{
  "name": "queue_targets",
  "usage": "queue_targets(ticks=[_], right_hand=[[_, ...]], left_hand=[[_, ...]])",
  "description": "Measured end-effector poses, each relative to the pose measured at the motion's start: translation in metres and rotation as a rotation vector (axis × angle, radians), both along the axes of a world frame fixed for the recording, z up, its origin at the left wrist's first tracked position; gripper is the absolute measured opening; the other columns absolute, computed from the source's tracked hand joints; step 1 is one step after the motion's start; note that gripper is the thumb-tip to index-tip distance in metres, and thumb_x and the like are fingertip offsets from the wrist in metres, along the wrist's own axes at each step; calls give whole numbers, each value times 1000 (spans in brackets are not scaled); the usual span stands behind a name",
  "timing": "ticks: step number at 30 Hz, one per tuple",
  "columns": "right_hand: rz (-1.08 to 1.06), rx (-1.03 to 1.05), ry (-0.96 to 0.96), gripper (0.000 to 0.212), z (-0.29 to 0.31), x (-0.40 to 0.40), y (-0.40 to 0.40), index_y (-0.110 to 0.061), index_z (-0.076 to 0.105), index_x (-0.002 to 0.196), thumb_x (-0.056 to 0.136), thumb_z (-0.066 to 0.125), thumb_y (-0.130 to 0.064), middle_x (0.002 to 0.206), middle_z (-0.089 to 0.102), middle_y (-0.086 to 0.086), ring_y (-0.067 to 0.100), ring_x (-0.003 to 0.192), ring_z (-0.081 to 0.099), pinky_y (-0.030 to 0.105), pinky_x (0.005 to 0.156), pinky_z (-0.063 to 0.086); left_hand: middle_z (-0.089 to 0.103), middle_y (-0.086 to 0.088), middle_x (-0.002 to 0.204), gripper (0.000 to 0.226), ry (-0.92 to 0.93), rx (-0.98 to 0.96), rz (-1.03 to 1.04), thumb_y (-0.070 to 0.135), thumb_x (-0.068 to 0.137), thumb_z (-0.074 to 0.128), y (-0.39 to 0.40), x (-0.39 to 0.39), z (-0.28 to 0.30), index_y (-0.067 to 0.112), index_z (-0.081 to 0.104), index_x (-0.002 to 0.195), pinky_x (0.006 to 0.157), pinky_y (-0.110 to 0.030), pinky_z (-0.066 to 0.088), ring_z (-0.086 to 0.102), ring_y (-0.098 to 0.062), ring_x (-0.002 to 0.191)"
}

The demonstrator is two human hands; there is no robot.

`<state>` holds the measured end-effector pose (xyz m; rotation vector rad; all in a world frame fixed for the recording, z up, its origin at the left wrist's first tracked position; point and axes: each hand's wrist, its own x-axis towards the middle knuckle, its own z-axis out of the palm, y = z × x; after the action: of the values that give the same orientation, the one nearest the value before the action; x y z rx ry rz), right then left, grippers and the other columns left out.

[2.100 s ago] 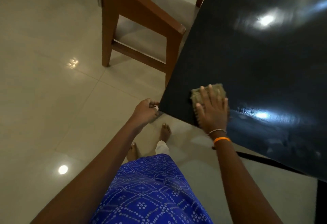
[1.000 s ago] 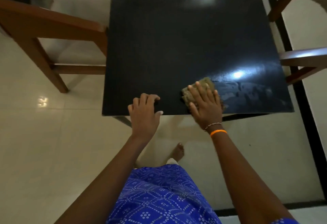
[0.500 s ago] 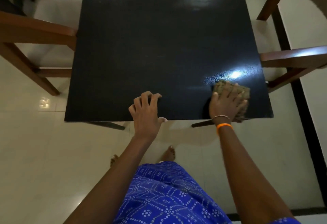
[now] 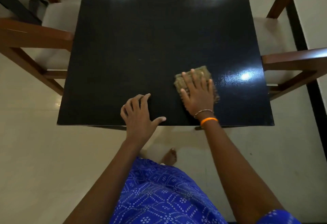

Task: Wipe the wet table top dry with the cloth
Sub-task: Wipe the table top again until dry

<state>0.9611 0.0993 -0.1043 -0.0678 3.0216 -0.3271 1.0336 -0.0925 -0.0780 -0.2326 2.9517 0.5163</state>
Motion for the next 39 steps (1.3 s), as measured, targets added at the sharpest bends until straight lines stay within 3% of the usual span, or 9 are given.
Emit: queue_targets(ticks=[3,6,10,12,16,22,24,30,39], right_hand=[[-204,43,6,59,-2,-4,65,-32,26,150,92,38,-41,160,20,1,28,146,20,50,118,7],[-572,64,-6,55,-4,-8,110,-27,28,150,97,39,-38,160,20,3,31,147,16,53,119,7],[-946,-3,-20,58,1,-34,88,-22,23,152,97,39,-37,161,14,7,34,148,9,56,118,1],[-911,-13,-27,61,2,-49,53,-19,19,153,98,38,-36,161,13,10,36,148,8,57,117,-1],[-568,12,-15,63,-4,-82,-50,-25,15,153,96,39,-38,162,7,6,32,149,4,56,117,-1],[265,1,-33,58,-5,-124,-173,-33,22,150,95,38,-43,161,15,1,30,148,10,54,117,3],[394,10,-12,56,-5,-140,-174,-36,27,148,94,38,-46,159,22,-2,27,147,16,50,117,7],[110,-7,6,57,-7,-168,-113,-39,24,148,94,38,-44,160,19,-5,26,148,14,50,118,4],[-404,84,47,59,-8,-144,86,-34,28,148,91,35,-43,159,22,-1,30,147,15,49,119,8]], left_hand=[[33,-4,140,68,54,90,3,47,77,64,10,-8,1,27,34,135,107,-46,19,21,-25,129],[40,-2,133,55,101,153,-19,37,81,62,12,-23,3,27,39,130,104,-43,24,28,-23,124],[46,-1,127,46,109,208,38,30,83,60,-1,-48,9,26,44,125,99,-40,28,35,-23,120],[48,-1,124,42,126,213,53,27,84,59,-10,-59,12,25,45,123,97,-39,29,37,-22,118],[51,2,117,33,155,225,139,17,83,59,-37,-86,14,26,48,113,90,-32,25,41,-19,113],[51,-1,102,24,182,255,283,6,81,53,-68,-109,11,25,42,89,82,-31,25,44,-19,99],[50,-1,101,25,167,255,297,5,82,53,-73,-118,10,26,41,88,81,-32,26,44,-19,98],[52,5,107,24,138,277,203,15,82,59,-56,-133,10,27,47,99,84,-29,25,43,-15,102],[54,8,108,23,117,264,-122,15,84,54,27,-124,14,28,53,104,81,-27,28,43,-14,101]])
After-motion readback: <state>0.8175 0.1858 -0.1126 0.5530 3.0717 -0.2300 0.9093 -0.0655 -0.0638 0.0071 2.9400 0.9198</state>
